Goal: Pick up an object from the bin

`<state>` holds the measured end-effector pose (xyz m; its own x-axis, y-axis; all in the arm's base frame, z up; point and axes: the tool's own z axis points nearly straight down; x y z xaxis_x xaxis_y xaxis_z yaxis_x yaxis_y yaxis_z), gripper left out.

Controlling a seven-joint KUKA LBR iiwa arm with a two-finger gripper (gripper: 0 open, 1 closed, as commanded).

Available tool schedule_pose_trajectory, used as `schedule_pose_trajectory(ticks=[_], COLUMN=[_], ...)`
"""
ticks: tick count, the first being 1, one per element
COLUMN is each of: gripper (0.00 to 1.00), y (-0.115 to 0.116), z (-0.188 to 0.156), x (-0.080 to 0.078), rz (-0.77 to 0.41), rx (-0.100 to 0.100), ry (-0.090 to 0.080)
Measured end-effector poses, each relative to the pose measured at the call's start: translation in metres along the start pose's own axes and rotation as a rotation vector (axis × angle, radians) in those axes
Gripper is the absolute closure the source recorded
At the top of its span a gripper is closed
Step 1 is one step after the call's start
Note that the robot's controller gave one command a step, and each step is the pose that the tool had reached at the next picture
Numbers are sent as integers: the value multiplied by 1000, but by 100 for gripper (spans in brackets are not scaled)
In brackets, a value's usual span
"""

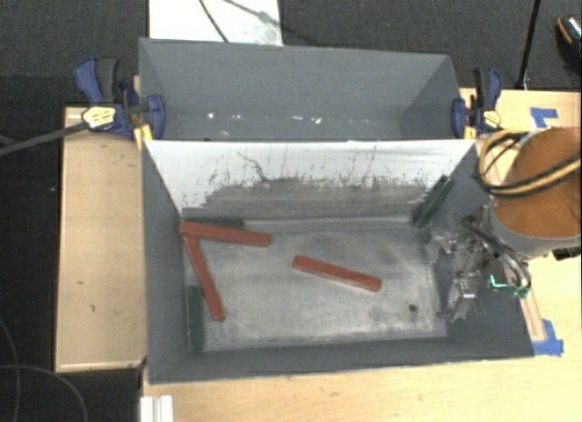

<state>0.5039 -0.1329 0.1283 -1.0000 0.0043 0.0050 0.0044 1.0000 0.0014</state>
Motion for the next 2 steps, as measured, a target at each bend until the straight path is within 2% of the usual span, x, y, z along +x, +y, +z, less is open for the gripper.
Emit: schedule_pose_trajectory(ticks=[1, 2], gripper=[0, 100], y=[66, 62], z=[60, 58], x=[-32, -32], rz=[311, 308], rx=[-3, 1], ry=[-2, -5])
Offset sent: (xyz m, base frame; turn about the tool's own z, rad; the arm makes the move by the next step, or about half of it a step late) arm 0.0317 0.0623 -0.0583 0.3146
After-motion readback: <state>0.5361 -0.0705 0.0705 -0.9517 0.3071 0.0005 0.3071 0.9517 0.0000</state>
